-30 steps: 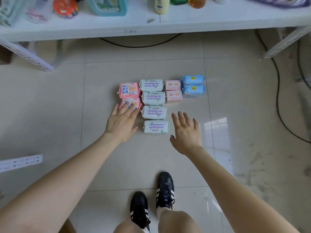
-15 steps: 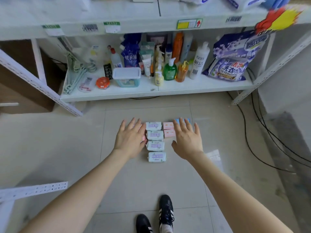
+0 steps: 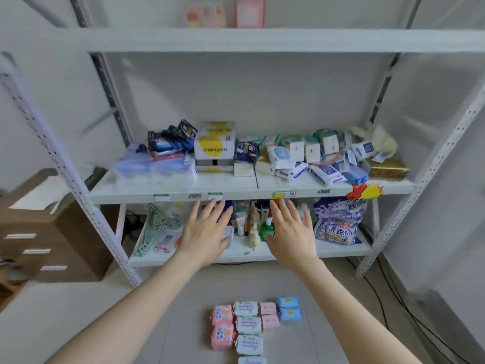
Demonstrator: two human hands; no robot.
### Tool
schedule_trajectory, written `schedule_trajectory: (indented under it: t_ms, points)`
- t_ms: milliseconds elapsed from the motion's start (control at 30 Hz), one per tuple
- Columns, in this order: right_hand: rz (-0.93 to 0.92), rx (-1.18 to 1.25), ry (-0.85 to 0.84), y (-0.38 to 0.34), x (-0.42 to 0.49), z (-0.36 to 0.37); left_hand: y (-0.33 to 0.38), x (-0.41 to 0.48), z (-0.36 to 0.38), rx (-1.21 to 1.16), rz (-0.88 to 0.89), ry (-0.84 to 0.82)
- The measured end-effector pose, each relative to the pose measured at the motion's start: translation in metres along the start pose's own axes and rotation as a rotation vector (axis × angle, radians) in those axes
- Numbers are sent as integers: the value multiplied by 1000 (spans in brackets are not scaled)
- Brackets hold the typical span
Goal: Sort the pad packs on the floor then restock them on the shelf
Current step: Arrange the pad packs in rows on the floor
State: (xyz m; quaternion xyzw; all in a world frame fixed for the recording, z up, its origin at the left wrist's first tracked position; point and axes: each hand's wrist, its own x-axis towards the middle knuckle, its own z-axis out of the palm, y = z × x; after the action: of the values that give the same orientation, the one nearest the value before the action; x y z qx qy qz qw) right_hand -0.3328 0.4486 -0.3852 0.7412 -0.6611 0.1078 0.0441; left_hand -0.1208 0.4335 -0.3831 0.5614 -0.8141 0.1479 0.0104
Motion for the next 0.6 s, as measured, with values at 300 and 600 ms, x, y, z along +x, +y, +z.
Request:
schedule_trajectory:
  t_ms: [300,600]
  points:
    - [-91,-34,269,-24,84,-125,-65,63,-127,37,-42,261]
    - [-153,-44,457,-13,191,-204,-116,163,-211,124,-86,474]
